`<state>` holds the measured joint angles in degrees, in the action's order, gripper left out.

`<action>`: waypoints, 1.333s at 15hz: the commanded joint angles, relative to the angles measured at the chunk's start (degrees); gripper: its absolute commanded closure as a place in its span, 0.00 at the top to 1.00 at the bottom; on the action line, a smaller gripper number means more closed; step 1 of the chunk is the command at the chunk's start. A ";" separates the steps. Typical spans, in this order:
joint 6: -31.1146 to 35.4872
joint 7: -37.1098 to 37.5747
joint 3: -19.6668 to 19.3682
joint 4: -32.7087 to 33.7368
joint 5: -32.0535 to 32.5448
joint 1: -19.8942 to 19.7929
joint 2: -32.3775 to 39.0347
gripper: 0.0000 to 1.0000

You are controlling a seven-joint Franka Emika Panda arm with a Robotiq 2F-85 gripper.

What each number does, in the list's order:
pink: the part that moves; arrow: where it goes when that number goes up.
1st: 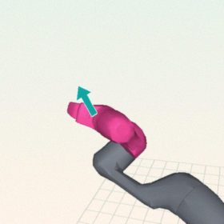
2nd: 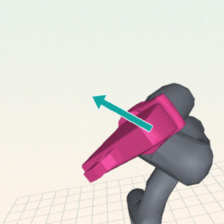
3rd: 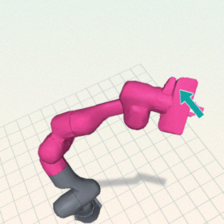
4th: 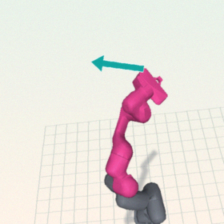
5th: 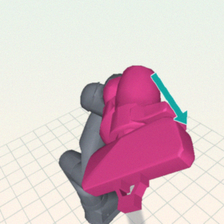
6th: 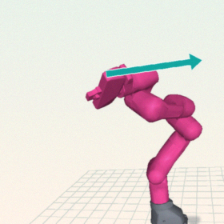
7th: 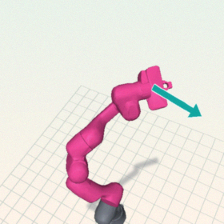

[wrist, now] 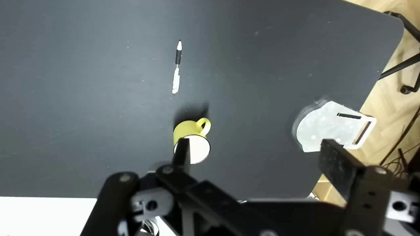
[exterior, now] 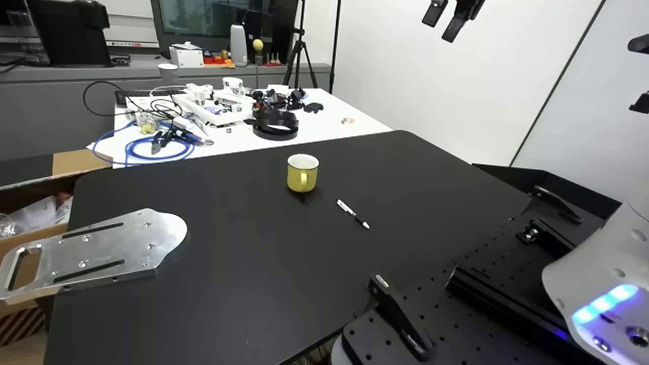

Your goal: Put the pen in the cup

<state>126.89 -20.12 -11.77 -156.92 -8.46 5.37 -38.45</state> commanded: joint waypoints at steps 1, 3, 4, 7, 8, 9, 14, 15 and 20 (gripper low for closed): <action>-0.24 -0.34 0.64 0.13 -0.48 -0.64 0.07 1.00; -0.24 -0.34 0.64 0.13 -0.48 -0.64 0.06 1.00; -0.24 -0.34 0.64 0.13 -0.48 -0.64 0.06 1.00; -0.24 -0.35 0.64 0.13 -0.48 -0.64 0.06 1.00; -0.24 -0.35 0.64 0.13 -0.48 -0.64 0.06 1.00; -0.24 -0.35 0.64 0.13 -0.48 -0.64 0.06 1.00; -0.24 -0.36 0.64 0.13 -0.48 -0.64 0.06 1.00; 0.50 -0.75 0.69 0.53 -0.44 -0.34 0.72 1.00; 11.66 2.09 2.74 5.67 -0.57 0.12 10.97 1.00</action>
<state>133.58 -20.16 -10.59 -155.94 -8.48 5.33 -35.16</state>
